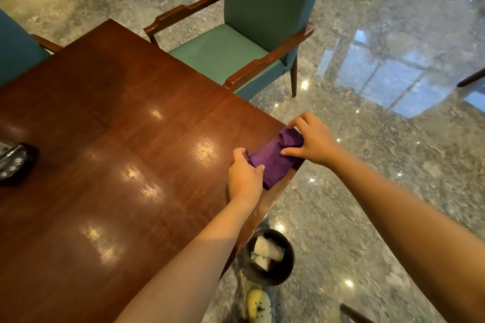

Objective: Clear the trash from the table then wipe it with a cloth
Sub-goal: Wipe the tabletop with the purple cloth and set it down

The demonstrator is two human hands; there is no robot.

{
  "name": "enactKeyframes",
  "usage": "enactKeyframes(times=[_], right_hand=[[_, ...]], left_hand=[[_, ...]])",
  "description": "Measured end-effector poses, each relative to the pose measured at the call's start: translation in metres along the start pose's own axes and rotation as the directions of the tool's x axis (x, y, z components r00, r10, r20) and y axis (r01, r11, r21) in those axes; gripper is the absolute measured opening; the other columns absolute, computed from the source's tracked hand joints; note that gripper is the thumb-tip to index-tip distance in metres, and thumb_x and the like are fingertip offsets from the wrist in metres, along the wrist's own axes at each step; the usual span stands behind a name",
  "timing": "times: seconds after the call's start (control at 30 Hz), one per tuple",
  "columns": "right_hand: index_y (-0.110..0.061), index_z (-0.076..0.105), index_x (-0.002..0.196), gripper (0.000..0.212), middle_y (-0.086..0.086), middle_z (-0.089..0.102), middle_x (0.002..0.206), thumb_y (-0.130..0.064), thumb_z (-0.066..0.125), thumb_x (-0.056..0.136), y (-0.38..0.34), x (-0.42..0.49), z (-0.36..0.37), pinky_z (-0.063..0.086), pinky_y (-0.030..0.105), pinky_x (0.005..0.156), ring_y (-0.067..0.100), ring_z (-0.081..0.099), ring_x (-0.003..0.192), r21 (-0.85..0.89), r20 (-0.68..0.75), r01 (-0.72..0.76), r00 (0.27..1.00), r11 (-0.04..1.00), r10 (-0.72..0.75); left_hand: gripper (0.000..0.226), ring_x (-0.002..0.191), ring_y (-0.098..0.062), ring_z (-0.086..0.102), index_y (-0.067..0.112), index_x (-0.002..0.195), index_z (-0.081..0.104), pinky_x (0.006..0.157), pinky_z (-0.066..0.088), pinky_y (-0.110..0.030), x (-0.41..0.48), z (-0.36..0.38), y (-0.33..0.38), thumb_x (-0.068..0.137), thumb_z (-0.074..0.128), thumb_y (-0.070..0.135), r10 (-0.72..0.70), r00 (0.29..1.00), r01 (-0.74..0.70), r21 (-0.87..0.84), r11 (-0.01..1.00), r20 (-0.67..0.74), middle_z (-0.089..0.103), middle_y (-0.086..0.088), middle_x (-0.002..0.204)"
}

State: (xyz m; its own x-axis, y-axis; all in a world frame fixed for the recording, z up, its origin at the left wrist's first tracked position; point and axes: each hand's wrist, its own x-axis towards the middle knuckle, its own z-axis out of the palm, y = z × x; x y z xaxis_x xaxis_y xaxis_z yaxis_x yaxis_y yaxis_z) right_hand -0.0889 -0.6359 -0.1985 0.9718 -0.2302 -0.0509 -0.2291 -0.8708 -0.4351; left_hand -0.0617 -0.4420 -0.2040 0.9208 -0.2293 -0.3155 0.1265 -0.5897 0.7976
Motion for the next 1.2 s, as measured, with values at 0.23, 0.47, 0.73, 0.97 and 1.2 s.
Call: enactKeyframes(times=[0.23, 0.47, 0.73, 0.97, 1.2], right_hand=[[-0.018, 0.064, 0.083, 0.006, 0.000, 0.058, 0.095, -0.024, 0.064, 0.085, 0.010, 0.007, 0.001, 0.041, 0.031, 0.083, 0.020, 0.052, 0.097, 0.190, -0.109, -0.153, 0.978, 0.970, 0.176], [-0.014, 0.055, 0.088, 0.006, 0.004, 0.059, 0.087, -0.018, 0.052, 0.090, 0.004, 0.018, 0.017, 0.037, 0.029, 0.065, 0.019, 0.052, 0.078, 0.215, -0.088, -0.334, 0.929, 0.918, 0.358], [-0.007, 0.053, 0.102, 0.014, 0.013, 0.055, 0.111, -0.011, 0.048, 0.090, -0.005, 0.017, 0.013, 0.043, 0.035, 0.079, 0.027, 0.053, 0.098, 0.126, -0.082, -0.217, 0.970, 0.968, 0.228], [-0.013, 0.047, 0.128, 0.051, 0.015, 0.047, 0.129, -0.035, 0.061, 0.084, -0.036, 0.032, -0.030, 0.042, 0.038, 0.097, 0.031, 0.047, 0.117, -0.187, 0.237, -0.134, 0.955, 0.973, 0.177], [-0.021, 0.041, 0.136, 0.060, 0.004, 0.050, 0.135, -0.043, 0.062, 0.084, -0.128, 0.054, -0.058, 0.048, 0.036, 0.093, 0.025, 0.054, 0.114, -0.231, 0.616, 0.040, 0.780, 0.972, 0.114]], left_hand=[[0.064, 0.071, -0.005, 0.053, 0.020, 0.130, 0.035, 0.057, 0.036, -0.012, -0.006, -0.004, 0.001, 0.078, 0.071, 0.014, 0.116, 0.991, -0.120, 0.068, 0.990, 0.060, 0.055, 0.004, 0.080], [0.047, 0.078, -0.005, 0.048, 0.022, 0.130, 0.042, 0.069, 0.037, -0.019, 0.003, -0.004, 0.006, 0.088, 0.053, 0.004, 0.176, 0.984, -0.172, 0.124, 0.977, -0.026, 0.057, -0.005, 0.096], [0.027, 0.091, -0.023, 0.057, 0.014, 0.115, 0.054, 0.074, 0.043, -0.028, 0.034, -0.010, 0.001, 0.088, 0.055, 0.013, 0.067, 0.988, -0.107, 0.303, 0.947, 0.140, 0.059, -0.014, 0.113], [0.039, 0.100, -0.026, 0.058, 0.015, 0.123, 0.050, 0.082, 0.046, -0.032, 0.033, -0.045, 0.008, 0.088, 0.055, 0.031, 0.028, 0.950, -0.161, 0.407, 0.899, 0.312, 0.056, -0.012, 0.118], [0.052, 0.127, -0.027, 0.044, 0.013, 0.134, 0.042, 0.101, 0.038, -0.035, 0.020, -0.150, 0.005, 0.092, 0.046, 0.044, -0.057, 0.877, -0.325, 0.676, 0.662, 0.477, 0.047, -0.010, 0.140]])
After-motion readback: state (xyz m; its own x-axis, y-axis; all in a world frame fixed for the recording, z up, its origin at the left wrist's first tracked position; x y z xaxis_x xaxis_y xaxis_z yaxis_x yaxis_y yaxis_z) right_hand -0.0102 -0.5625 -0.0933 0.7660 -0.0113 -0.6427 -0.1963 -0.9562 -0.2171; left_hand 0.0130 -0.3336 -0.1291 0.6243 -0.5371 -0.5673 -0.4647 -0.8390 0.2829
